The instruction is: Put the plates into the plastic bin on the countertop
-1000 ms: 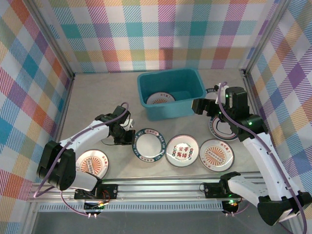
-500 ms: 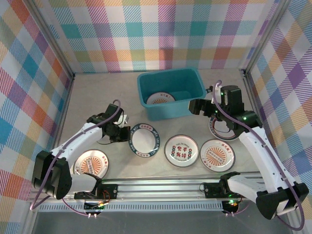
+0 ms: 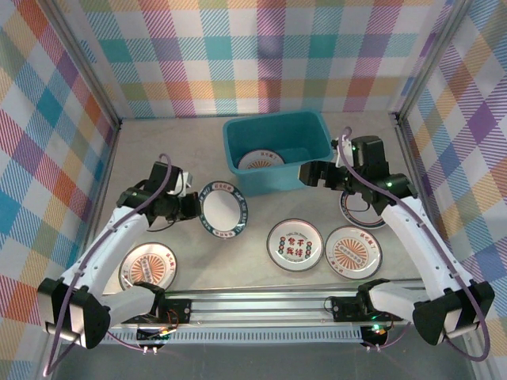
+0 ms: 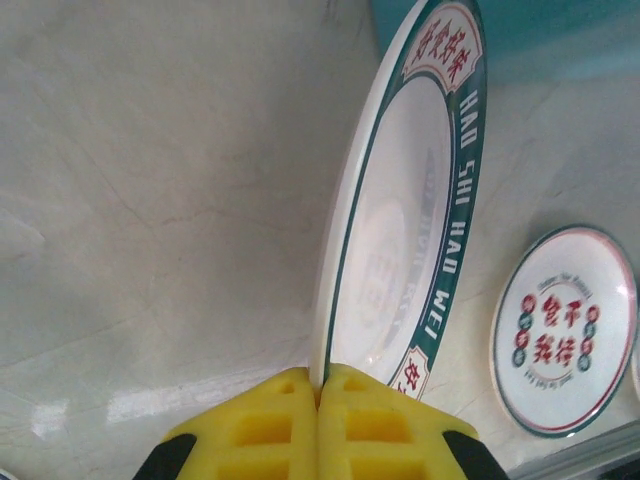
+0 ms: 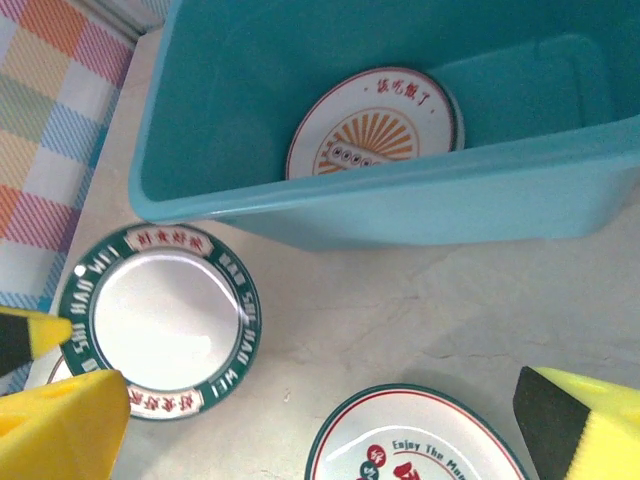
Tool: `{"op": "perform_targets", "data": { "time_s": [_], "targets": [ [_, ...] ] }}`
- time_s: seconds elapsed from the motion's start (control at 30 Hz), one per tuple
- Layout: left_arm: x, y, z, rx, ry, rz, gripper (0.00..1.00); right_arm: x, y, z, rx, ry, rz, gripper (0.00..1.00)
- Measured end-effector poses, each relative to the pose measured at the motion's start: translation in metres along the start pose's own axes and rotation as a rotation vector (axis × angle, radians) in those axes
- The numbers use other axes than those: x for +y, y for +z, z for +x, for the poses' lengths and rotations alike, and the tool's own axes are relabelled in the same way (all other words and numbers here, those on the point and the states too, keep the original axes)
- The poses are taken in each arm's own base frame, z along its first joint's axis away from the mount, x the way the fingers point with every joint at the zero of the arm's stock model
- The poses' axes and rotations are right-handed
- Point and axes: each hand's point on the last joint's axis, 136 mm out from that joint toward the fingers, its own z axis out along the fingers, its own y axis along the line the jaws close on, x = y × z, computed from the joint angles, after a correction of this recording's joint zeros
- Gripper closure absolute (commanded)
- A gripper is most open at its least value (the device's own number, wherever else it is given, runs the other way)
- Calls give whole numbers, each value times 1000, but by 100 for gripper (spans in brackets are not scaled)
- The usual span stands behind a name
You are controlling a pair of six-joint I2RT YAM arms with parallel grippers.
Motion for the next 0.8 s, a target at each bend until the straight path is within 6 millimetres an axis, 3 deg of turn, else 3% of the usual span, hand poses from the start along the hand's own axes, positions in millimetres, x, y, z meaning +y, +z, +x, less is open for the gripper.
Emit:
{"op": "perform_targets", "data": {
  "time_s": [0.23,0.47,0.6,0.8],
  "targets": [
    [-21,-54,-42,-162,3,42,100,25,4,-1,56,3,-134,0],
    [-44,-91,-71,-269,-9,106,100,60,17,-16,137,1,-335,10],
    [-50,-100,-78,-295,-6,118,100,66,29,-19,180,12,-384,12],
    [-47,-96,-77,-279,-10,104,100,73,43,-15,233,23,-419,12]
  ]
}}
